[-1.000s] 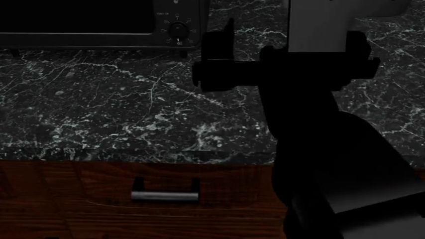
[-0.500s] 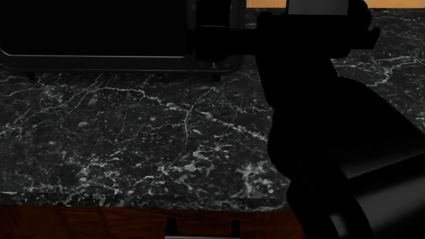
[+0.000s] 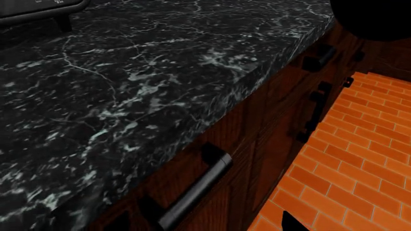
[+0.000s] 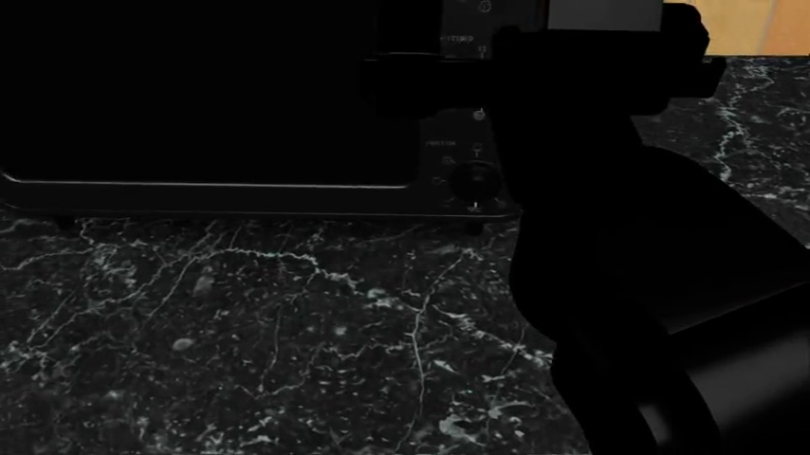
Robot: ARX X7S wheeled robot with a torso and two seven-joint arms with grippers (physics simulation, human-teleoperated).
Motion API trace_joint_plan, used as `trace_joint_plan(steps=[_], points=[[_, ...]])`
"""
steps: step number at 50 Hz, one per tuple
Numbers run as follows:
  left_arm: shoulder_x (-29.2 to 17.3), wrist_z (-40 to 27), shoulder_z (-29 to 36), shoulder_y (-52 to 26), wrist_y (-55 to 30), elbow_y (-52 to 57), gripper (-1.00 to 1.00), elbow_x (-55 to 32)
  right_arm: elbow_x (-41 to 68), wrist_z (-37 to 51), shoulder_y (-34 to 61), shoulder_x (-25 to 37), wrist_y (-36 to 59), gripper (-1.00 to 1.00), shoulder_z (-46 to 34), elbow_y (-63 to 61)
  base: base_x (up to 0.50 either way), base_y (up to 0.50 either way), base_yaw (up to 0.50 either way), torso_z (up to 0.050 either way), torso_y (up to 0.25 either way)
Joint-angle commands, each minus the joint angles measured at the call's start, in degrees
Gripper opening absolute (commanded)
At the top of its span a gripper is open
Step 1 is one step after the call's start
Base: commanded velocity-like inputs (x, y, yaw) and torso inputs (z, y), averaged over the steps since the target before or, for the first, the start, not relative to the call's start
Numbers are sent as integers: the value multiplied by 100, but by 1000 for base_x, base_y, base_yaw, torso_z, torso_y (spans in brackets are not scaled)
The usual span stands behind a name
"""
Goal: Decrease the toaster oven temperature.
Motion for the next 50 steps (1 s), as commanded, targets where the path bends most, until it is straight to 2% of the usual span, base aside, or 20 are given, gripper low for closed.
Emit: trace_joint_plan(steps=[1, 16, 25, 36, 50], points=[[110, 63, -90, -24, 143, -68, 100, 88, 56, -62, 21, -89, -16, 100, 201, 81, 312, 293, 0, 0, 0], [82, 5, -74, -36, 133, -53, 100, 32, 121, 447, 25, -74, 395, 100, 131, -83, 37, 32, 0, 0, 1], [69, -23, -80, -92, 68, -43, 100, -60, 154, 753, 463, -222, 734, 100, 280, 451, 0, 0, 0, 0, 0], [46, -53, -61, -109, 42, -35, 100, -123, 368, 958, 637, -311, 549, 100, 665, 903, 0, 0, 0, 0, 0], [-2, -56, -57, -69, 159, -60, 100, -124, 558, 964, 841, -268, 42, 100, 427, 1465, 0, 0, 0, 0, 0]])
